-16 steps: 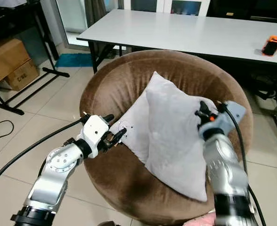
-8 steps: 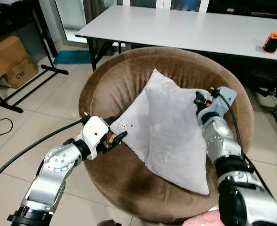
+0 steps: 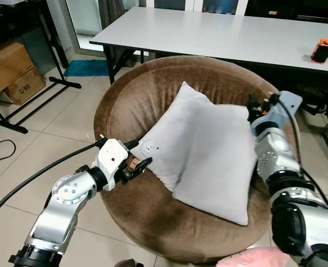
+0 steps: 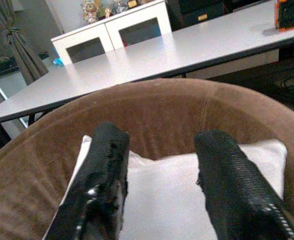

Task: Move the pillow to the sofa from floor

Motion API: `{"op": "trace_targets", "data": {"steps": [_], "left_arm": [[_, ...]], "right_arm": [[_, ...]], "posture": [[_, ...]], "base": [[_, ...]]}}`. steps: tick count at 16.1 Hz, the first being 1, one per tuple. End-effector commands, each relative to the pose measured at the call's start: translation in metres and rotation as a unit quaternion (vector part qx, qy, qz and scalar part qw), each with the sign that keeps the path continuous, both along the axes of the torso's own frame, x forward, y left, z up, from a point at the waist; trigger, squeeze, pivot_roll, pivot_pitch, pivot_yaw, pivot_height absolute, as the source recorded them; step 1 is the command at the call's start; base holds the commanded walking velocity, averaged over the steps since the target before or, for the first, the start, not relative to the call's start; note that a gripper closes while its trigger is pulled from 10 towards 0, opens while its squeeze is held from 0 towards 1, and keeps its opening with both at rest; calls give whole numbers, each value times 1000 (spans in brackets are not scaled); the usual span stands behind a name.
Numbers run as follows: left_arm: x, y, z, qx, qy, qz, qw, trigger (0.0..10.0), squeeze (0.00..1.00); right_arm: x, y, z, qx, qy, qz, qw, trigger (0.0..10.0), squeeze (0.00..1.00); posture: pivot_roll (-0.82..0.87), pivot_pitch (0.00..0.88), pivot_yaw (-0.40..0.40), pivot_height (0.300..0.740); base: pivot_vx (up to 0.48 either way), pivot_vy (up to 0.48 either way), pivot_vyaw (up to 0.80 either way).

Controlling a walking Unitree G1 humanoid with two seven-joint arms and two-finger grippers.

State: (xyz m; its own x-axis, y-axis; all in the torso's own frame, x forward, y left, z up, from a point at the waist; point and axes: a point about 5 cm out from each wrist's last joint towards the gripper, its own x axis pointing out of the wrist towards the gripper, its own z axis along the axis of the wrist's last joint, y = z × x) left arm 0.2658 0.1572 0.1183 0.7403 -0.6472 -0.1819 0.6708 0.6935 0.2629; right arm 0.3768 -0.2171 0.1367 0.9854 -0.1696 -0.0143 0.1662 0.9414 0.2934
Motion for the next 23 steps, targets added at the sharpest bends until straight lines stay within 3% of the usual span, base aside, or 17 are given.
{"op": "trace_targets", "data": {"steps": [1,2,3,5,7,8,11,13,16,23], "left_arm": [[3,2,1,2,-9,20,1000,10000,0],[4,4,1,5,-18,32,999,10000,0],[8,12,-2,-7,-28,106,994,10000,0],[7,18,-4,-22,-32,157,987,10000,0],[-1,18,-6,-39,-36,186,981,10000,0],[-2,19,-6,-47,-38,200,978,10000,0],[-4,17,-7,-54,-43,210,975,10000,0],[-5,13,-7,-61,-48,216,973,10000,0],[-7,12,-7,-65,-53,227,970,10000,0],[-6,13,-7,-55,-57,234,969,10000,0]], "right_arm": [[1,-2,7,-17,-16,0,1000,10000,957],[-1,-1,6,-26,-19,3,999,10000,600],[-12,3,-4,-50,-20,13,998,10000,0],[-26,11,-14,-52,-20,32,998,10000,0],[-64,31,-29,-21,-5,43,999,10000,0],[-75,35,-31,-11,-3,37,999,10000,0],[-93,47,-35,-26,13,43,999,10000,0],[-101,58,-33,-72,23,83,994,10000,0],[-103,64,-29,-57,29,107,992,10000,0],[-103,71,-31,-91,54,128,986,10000,0]], "posture": [[1,0,27,740],[0,1,24,740],[-5,3,21,740],[-7,2,19,740],[-20,4,7,740],[-20,4,7,740],[-32,0,2,740],[-37,0,-8,740],[-29,0,-23,740],[-27,0,-31,740]], "base": [[0,0,0],[0,0,0],[0,0,0],[0,0,0],[0,0,0],[0,0,0],[0,0,0],[0,0,0],[0,0,0],[0,0,0]]}}
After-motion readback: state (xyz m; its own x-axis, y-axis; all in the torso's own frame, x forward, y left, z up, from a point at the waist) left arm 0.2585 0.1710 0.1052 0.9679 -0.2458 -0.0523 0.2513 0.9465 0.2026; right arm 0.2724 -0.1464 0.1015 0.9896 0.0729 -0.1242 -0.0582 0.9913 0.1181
